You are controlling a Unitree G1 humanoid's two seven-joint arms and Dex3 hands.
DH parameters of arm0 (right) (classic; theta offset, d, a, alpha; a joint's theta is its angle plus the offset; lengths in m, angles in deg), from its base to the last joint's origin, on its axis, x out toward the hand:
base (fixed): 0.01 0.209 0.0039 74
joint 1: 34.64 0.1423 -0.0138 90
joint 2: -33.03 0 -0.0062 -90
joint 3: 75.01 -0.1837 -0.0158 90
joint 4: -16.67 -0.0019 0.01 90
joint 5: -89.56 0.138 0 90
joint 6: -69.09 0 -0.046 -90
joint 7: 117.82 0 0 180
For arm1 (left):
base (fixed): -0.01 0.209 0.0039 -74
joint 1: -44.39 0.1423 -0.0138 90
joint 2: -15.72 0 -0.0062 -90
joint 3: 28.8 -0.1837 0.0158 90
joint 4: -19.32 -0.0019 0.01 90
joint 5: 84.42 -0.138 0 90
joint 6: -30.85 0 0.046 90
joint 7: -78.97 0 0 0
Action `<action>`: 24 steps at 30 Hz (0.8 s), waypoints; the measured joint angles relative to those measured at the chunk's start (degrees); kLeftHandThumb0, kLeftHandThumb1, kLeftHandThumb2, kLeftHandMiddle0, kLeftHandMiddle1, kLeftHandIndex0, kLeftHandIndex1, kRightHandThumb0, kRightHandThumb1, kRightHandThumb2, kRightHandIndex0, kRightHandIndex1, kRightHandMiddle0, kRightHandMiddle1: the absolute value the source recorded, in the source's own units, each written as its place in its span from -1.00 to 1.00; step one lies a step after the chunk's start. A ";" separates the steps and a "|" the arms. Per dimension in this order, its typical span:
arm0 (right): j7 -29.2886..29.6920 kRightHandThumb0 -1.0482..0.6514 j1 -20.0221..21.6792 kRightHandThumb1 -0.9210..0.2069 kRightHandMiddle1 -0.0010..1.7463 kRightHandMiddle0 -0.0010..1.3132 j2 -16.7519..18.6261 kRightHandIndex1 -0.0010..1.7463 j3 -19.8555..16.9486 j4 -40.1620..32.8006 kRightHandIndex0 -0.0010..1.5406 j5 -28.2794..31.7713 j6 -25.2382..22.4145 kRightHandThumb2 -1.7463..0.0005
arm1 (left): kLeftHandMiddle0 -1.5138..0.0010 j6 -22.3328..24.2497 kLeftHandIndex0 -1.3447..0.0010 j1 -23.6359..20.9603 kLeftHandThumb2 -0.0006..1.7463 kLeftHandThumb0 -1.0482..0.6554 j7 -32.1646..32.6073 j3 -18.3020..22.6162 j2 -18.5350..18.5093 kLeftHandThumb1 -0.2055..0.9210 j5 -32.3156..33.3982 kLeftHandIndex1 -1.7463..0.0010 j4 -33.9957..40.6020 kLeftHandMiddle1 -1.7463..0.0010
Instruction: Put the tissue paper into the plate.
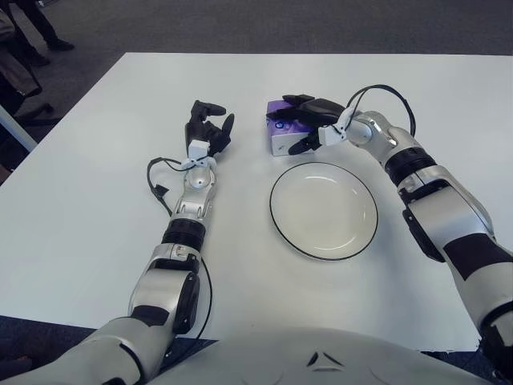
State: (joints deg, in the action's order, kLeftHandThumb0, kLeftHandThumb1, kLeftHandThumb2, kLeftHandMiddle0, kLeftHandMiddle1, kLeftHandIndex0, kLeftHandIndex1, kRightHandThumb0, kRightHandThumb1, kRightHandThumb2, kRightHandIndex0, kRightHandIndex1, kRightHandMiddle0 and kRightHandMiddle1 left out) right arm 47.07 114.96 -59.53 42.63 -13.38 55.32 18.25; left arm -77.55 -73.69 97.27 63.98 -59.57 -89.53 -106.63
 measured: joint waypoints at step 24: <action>-2.75 0.31 0.47 -0.99 -0.37 -0.08 -0.93 -0.09 1.34 -2.42 -0.47 -0.55 -1.83 0.64 | -0.09 0.00 0.37 0.70 -0.64 -0.19 1.02 0.23 0.12 1.00 0.01 -0.75 1.21 -1.00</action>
State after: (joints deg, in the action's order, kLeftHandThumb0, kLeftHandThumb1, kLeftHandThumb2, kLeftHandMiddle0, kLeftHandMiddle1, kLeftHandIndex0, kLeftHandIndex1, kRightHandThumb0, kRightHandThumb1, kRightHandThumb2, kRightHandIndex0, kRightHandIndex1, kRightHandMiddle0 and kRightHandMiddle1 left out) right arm 44.31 115.43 -60.46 43.97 -15.80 54.77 16.42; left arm -77.55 -72.98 98.29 64.21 -59.45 -89.52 -105.42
